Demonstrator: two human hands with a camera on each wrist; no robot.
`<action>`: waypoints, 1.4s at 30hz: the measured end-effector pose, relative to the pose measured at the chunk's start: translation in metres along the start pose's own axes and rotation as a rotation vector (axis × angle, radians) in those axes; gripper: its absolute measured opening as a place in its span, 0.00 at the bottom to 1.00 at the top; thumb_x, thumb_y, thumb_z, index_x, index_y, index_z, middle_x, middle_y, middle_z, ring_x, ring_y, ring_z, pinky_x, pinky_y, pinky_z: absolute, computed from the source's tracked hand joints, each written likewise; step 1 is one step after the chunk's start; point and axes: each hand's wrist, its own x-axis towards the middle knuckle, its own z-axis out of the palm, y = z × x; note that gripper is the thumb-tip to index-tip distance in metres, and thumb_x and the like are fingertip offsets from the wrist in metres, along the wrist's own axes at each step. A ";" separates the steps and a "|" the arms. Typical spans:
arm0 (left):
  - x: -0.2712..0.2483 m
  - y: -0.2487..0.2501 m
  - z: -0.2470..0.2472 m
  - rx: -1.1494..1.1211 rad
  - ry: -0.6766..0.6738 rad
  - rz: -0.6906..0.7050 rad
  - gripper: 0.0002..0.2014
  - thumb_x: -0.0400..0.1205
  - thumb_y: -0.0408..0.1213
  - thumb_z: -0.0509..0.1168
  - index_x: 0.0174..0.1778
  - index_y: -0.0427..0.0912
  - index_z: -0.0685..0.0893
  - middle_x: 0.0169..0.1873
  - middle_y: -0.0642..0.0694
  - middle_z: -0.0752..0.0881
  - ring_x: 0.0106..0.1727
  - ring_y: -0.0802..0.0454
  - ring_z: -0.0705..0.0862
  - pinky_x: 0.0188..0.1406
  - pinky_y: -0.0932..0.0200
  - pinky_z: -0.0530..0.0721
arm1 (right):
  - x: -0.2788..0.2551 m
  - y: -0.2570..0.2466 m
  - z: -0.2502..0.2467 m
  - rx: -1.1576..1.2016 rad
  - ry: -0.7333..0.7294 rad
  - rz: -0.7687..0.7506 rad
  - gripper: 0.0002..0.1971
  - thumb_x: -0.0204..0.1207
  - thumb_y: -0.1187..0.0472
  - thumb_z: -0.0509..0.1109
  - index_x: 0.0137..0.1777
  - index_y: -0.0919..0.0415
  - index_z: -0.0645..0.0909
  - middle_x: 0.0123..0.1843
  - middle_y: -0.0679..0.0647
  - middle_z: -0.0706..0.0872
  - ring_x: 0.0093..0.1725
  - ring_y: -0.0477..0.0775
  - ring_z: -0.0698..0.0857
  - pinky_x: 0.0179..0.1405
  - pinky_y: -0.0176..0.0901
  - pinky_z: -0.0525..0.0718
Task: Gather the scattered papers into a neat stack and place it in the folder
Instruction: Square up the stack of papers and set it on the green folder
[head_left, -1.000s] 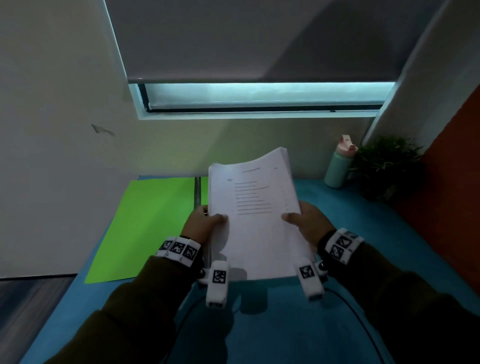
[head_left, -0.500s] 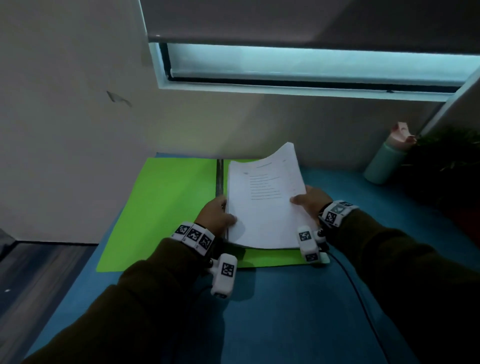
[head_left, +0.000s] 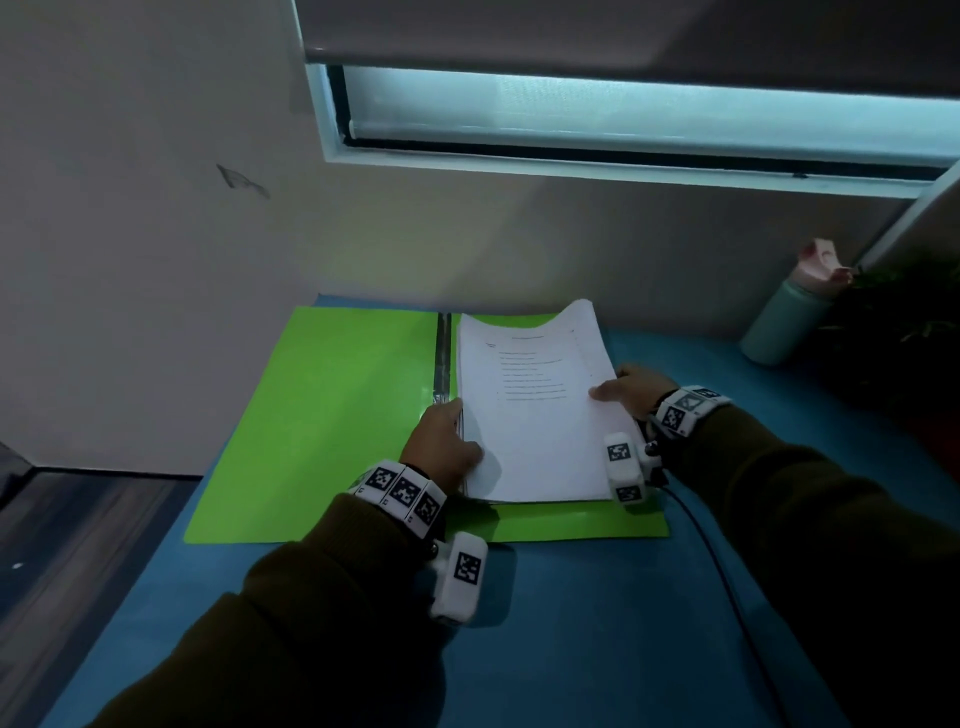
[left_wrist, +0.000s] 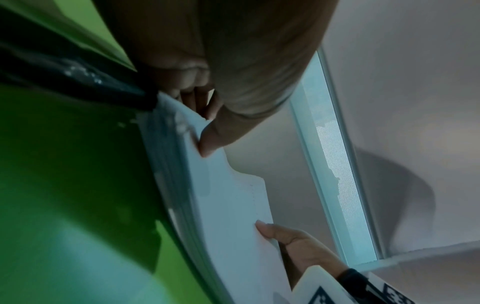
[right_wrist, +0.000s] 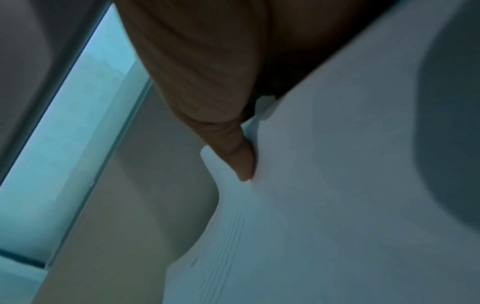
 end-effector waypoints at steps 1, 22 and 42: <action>-0.003 0.000 -0.001 -0.001 -0.007 0.000 0.30 0.75 0.30 0.72 0.75 0.31 0.74 0.71 0.36 0.78 0.71 0.39 0.78 0.69 0.52 0.74 | 0.000 0.003 -0.001 0.008 -0.013 -0.002 0.13 0.64 0.54 0.79 0.44 0.57 0.82 0.53 0.60 0.89 0.53 0.63 0.88 0.59 0.59 0.85; -0.110 0.034 0.035 -0.195 -0.153 -0.083 0.25 0.73 0.36 0.71 0.65 0.28 0.80 0.44 0.34 0.86 0.42 0.41 0.83 0.44 0.54 0.81 | -0.155 0.093 -0.017 0.052 0.258 -0.182 0.08 0.80 0.60 0.65 0.54 0.63 0.74 0.49 0.57 0.82 0.46 0.57 0.81 0.39 0.43 0.75; -0.096 0.005 0.023 -0.551 0.036 -0.308 0.15 0.80 0.23 0.62 0.38 0.41 0.92 0.28 0.46 0.90 0.46 0.44 0.83 0.55 0.44 0.83 | -0.134 0.103 0.009 0.376 -0.074 -0.028 0.05 0.79 0.65 0.67 0.52 0.57 0.82 0.58 0.62 0.88 0.53 0.64 0.87 0.61 0.62 0.84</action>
